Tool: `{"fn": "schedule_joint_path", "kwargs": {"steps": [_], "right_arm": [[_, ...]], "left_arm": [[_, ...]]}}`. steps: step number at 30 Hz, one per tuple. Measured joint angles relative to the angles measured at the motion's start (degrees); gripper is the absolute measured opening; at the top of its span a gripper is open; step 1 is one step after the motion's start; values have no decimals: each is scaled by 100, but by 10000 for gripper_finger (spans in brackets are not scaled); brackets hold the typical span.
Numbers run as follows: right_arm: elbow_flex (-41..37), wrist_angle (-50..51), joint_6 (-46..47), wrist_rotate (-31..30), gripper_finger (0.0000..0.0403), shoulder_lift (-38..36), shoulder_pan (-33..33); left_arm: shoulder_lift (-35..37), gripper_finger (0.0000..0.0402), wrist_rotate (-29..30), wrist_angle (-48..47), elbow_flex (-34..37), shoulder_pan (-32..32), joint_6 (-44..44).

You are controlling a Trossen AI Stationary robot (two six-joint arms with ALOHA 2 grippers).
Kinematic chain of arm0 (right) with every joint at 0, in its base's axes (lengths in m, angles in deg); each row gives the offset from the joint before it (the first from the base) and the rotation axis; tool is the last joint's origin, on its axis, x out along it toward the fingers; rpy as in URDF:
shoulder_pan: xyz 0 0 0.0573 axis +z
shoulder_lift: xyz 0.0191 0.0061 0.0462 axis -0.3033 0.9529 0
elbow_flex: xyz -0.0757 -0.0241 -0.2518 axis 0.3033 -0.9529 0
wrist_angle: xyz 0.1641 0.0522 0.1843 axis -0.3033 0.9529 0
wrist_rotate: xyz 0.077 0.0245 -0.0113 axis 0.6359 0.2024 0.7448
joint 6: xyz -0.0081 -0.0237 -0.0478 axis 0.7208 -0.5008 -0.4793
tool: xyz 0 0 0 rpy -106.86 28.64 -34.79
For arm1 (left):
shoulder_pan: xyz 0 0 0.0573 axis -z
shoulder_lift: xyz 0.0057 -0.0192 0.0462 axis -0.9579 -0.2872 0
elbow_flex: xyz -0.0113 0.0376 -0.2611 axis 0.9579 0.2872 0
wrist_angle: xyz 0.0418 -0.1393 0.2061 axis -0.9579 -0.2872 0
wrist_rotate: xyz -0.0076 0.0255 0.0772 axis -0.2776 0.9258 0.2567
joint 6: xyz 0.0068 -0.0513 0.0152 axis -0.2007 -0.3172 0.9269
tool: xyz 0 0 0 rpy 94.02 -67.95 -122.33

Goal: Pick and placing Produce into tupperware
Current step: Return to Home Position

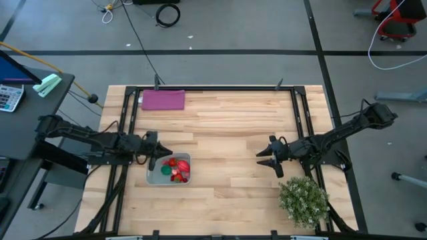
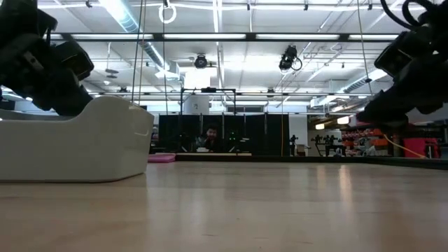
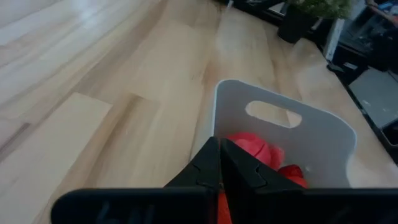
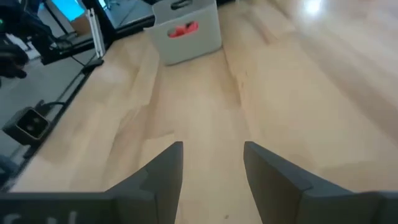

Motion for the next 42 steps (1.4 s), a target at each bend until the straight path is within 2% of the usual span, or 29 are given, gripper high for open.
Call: {"fn": "schedule_joint_path", "kwargs": {"steps": [4, 15, 18, 26, 34, 42], "right_arm": [[90, 129, 383, 2, 178, 4, 21], [98, 143, 363, 1, 178, -204, 21], [45, 149, 357, 2, 178, -624, 21], [-1, 345, 355, 0, 178, -2152, 21], [-3, 353, 355, 0, 178, -3036, 20], [-3, 364, 355, 0, 178, -3726, 21]], "left_arm": [[6, 12, 8, -73, 0, 0, -93], [75, 31, -12, 104, 2, 58, -89], [233, 35, -12, 89, 2, 66, -90], [1222, 31, -10, 120, 2, 64, -87], [2084, 24, -10, 122, 4, 63, -86], [2410, 36, -10, 114, 4, 63, -86]]}}
